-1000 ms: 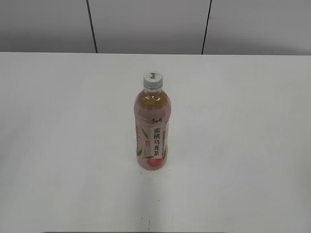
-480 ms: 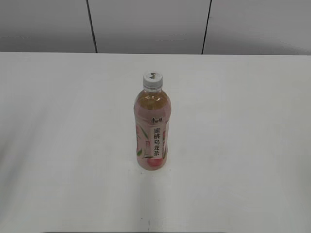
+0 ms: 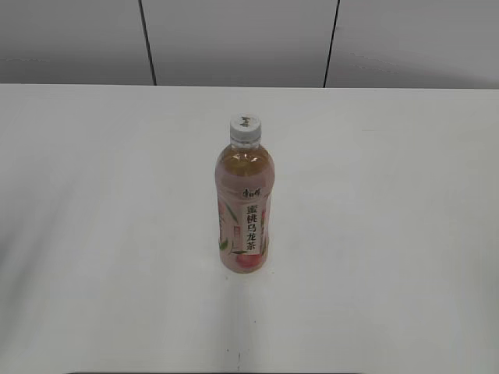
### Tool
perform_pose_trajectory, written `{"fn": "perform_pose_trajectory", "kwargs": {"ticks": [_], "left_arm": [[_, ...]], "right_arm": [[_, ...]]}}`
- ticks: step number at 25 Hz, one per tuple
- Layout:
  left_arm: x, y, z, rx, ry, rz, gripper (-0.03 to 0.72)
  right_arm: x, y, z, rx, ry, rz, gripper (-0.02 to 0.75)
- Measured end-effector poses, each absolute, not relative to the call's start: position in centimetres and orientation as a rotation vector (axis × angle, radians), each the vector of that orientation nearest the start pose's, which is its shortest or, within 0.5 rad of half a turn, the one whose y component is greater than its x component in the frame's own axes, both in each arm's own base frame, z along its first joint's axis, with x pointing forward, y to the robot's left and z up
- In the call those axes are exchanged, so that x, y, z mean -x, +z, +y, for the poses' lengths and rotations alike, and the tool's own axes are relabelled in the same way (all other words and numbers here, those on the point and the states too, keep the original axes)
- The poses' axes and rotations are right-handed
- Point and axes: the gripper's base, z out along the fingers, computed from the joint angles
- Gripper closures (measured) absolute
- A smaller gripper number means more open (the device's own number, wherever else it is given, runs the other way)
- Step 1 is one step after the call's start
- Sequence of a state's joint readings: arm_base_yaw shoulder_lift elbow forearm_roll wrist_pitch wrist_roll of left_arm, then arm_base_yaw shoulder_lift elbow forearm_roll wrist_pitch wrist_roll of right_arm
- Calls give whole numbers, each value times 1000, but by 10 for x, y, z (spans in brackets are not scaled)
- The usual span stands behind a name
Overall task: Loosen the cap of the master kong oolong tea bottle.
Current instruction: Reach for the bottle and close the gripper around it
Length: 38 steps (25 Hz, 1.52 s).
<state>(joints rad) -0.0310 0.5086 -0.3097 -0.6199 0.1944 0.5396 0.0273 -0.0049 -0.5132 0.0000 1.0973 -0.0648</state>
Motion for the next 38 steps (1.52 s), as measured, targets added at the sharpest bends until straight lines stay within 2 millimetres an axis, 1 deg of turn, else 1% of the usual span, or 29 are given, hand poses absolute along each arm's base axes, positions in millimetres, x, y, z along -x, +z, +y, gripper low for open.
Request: {"fn": "perform_pose_trajectory", "kwargs": {"ticks": [16,20,24,30,31,33,36,38], "left_arm": [[-111,265,-13,-44,-169,1832,408],[-111,265,-17,-103,-159,1823,408],[-110,265,-23,-106,-216,1783,408],[-106,255,-38,-192,-352,1655,404],[-106,254,-40,-204,-362,1632,392],[-106,250,-42,-217,-375,1605,344],[-111,244,-44,-214,-382,1596,230],[-118,241,-47,-207,-385,1604,185]], "right_arm": [[9,278,0,95,-23,2061,183],[9,278,0,95,-23,2061,183],[9,278,0,95,-23,2061,183],[9,278,0,95,-23,2061,183],[9,278,0,95,-23,2061,183],[9,278,0,95,-23,2061,183],[9,278,0,95,-23,2061,183],[9,278,0,95,-23,2061,183]]}}
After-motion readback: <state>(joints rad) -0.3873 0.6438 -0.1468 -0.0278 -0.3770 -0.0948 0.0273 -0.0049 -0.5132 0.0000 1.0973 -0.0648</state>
